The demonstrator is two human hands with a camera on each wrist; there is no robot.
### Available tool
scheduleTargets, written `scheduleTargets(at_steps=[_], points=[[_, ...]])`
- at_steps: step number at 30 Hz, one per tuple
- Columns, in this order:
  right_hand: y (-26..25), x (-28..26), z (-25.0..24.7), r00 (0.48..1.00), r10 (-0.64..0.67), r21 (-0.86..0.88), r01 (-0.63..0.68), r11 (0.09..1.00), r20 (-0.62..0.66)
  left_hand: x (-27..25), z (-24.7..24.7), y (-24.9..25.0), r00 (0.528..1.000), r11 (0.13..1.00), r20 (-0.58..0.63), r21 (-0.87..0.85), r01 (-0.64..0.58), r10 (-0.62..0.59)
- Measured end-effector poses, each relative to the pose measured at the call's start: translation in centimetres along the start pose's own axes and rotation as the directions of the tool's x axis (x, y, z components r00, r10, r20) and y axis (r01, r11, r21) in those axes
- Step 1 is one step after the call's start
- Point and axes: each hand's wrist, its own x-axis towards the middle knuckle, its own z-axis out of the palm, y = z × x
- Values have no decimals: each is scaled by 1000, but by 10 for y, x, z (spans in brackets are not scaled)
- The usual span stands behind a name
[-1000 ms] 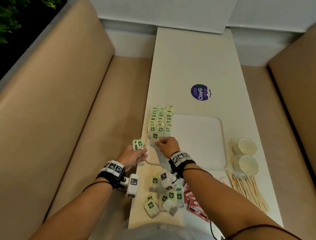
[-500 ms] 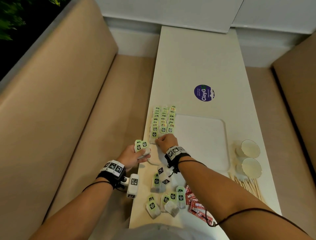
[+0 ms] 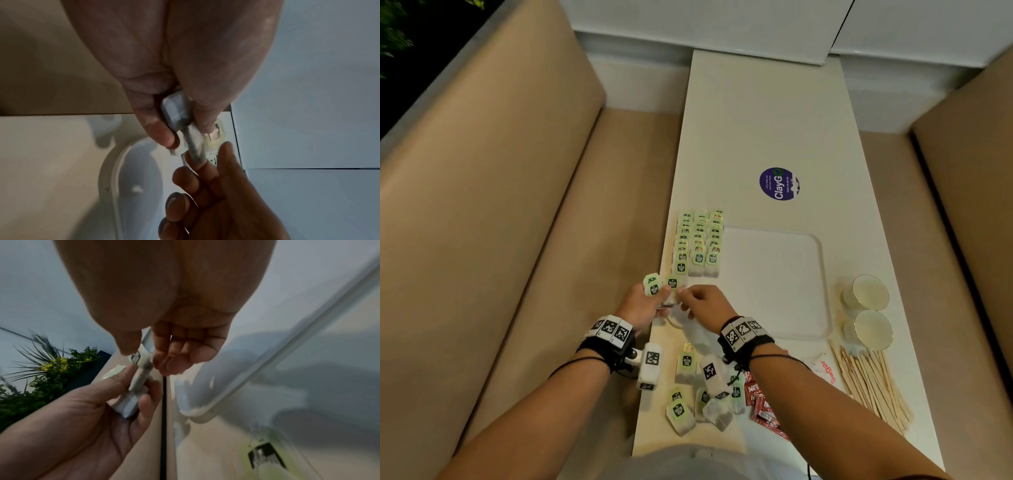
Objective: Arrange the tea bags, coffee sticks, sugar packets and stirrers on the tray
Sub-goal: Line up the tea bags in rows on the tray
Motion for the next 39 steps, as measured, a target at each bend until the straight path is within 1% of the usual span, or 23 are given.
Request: scheduleTargets(at_steps=[3,7,11,14,18,23,27,30,32,35,37,39], points=[[6,-3,4,1000,-18,7,18,1000,-7,2,4,0,1000,1000,-15,5,-10,10],[7,2,0,998,-10,-7,10,1000,-59,4,6,-2,1000,998,-3,-63,-7,7],[9,14,-10,988,38,-44,-45,998,-149,8,5,-5,1000,995,22,-97,24,-22],[9,24,-16,976,95,-77,-112,991,-197,7,3,-7,997,995,75,-93,28,-21],[9,31,-19,967,152,-153,-185,971,-202,5,2,-9,993,991,122,-132,17,-1],[10,37,-20,952,212,-145,-248,958,-222,-1,3,-8,991,996,135,-86,-5,17],[5,36,-20,940,232,-131,-271,954,-251,0,0,-8,996,1000,82,2,-23,23],[5,30,-21,938,221,-93,-253,963,-266,1,0,-8,999,999,23,21,-40,40],[6,24,-20,955,175,-106,-205,973,-240,1,1,-6,999,999,-7,-4,-50,50],[4,13,-18,993,45,-84,-54,995,-105,4,-1,-7,998,998,0,11,-63,63],[2,5,-16,1000,-8,-16,8,1000,-16,5,0,-5,997,996,21,43,-76,76],[3,1,-14,999,-47,38,46,998,25,4,2,-4,995,994,38,68,-91,88]])
